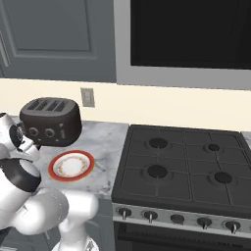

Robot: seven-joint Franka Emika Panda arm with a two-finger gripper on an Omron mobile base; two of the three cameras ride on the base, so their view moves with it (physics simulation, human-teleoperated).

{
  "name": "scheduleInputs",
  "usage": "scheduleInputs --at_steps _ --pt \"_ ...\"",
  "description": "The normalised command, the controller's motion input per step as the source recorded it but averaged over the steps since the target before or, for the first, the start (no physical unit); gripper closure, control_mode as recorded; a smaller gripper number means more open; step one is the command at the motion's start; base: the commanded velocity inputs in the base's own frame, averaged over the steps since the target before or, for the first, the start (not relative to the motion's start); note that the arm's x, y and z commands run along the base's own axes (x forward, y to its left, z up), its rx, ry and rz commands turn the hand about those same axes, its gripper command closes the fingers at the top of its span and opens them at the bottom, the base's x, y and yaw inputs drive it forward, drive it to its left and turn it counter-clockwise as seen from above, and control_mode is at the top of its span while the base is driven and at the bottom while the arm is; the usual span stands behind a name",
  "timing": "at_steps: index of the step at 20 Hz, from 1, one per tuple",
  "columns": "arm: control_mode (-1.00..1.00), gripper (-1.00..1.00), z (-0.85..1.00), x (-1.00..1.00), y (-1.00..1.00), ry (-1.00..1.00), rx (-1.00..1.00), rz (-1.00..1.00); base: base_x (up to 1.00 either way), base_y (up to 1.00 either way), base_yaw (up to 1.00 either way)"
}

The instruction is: Pick up the knife from the drawer and place it on the cutting board. Then place the meat from the plate to the cutting board.

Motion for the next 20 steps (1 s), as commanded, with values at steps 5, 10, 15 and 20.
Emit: scheduleInputs --at_steps 5,10,15,20 --pt "-1.0 1.0 0.03 0.0 0.67 0.0 -0.05 0.26 0.0 0.0 0.0" --pt "-1.0 1.0 0.0 0.03 0.64 0.0 0.0 0.32 0.0 0.0 0.0" --pt "-1.0 1.0 0.0 0.03 0.55 0.0 0.0 0.34 0.0 0.0 0.0" --pt "-1.0 1.0 0.0 0.03 0.48 0.0 0.0 0.32 0.0 0.0 0.0"
